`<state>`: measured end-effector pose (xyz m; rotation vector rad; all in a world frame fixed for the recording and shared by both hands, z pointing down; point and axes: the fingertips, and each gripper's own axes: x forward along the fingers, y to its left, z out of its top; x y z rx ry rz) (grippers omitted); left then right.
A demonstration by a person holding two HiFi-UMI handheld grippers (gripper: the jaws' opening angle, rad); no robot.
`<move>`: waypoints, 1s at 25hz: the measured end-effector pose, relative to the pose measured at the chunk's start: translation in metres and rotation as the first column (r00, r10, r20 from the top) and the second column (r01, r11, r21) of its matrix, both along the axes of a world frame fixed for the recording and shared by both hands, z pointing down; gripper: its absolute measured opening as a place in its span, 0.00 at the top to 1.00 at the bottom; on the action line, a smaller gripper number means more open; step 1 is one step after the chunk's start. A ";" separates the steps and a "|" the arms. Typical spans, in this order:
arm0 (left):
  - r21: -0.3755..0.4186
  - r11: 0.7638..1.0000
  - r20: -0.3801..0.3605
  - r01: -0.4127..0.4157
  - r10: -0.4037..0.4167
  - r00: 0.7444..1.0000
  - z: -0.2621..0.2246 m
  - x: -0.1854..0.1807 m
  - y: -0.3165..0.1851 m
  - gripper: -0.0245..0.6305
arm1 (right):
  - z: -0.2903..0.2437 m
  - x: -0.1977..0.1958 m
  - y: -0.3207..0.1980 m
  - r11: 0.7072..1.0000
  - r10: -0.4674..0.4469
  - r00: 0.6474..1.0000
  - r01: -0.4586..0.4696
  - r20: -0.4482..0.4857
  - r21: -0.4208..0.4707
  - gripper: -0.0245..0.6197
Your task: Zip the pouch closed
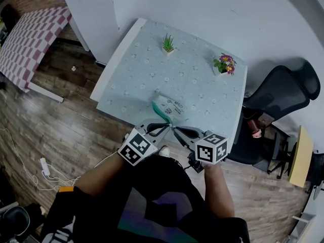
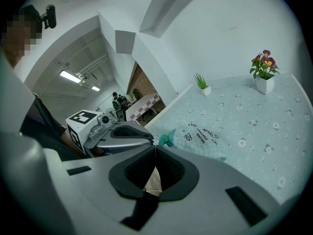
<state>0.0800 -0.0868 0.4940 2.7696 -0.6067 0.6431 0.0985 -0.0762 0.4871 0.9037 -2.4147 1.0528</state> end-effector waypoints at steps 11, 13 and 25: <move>0.000 0.995 0.091 0.102 -0.101 0.991 0.024 -0.028 -0.032 0.94 | 0.007 0.015 0.007 0.998 0.052 0.999 -0.052 -0.011 -0.018 0.93; -0.008 0.991 0.113 0.131 -0.130 0.985 0.033 -0.037 -0.044 0.94 | 0.008 0.018 0.008 0.998 0.063 0.998 -0.064 -0.013 -0.021 0.93; -0.020 0.975 0.199 0.222 -0.214 0.956 0.076 -0.071 -0.092 0.94 | 0.031 0.028 0.014 0.991 0.120 0.990 -0.125 -0.077 -0.051 0.93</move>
